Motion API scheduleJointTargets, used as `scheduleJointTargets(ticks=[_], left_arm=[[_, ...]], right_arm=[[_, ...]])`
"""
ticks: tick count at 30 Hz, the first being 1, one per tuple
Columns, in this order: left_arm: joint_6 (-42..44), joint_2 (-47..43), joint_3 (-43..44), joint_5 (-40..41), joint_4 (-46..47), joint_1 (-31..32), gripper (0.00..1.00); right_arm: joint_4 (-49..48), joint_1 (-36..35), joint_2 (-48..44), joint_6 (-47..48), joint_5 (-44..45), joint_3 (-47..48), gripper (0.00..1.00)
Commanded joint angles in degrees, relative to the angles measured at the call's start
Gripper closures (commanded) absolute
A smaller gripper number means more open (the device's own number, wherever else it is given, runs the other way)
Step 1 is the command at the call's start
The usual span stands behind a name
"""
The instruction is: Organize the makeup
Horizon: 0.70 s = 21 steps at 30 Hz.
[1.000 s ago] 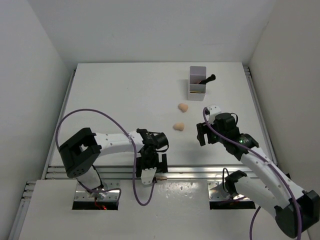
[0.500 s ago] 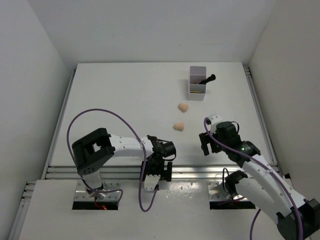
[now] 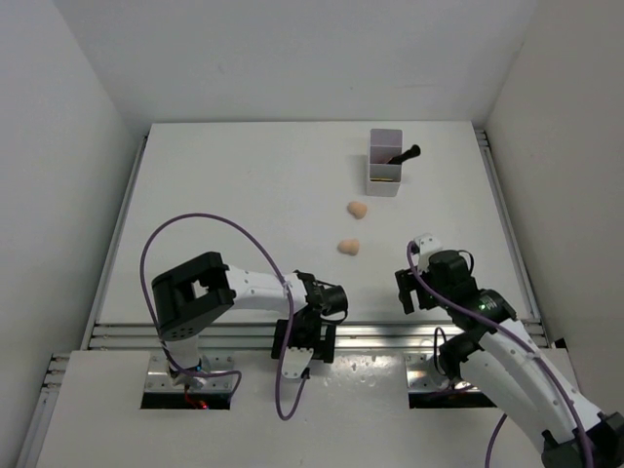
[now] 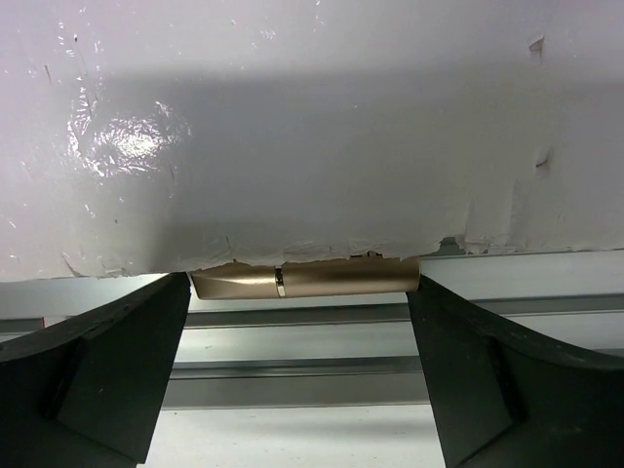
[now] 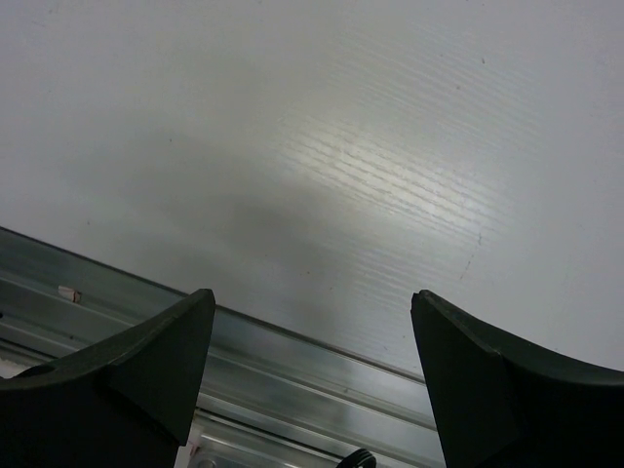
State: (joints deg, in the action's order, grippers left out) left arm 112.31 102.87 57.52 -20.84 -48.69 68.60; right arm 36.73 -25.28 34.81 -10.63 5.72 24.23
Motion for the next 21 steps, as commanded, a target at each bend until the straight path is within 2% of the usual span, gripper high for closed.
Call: scheduleJointTargets(ticks=[1,6,15,21], left_arm=[[10.8,3.1,-0.3,-0.8,3.6,1.3,0.01],[9.5,3.1,-0.8,-0.9,3.6,1.9,0.01],[6.3,3.1,-0.8,-2.9,-2.1,2.9,0.01],[-0.1,3.7,0.4,-4.7,-1.6,2.9,0.02]], right_arm=[[1.3,-0.3,-1.7,-0.6,1.6,0.2,0.18],[2.9,-0.1,-2.3,0.2,2.5,0.2,0.18],[3.3,-0.1,-3.1,1.1,2.8,-0.2,0.18],[3.4,-0.3,-3.0,1.6,3.2,-0.3,0.18]])
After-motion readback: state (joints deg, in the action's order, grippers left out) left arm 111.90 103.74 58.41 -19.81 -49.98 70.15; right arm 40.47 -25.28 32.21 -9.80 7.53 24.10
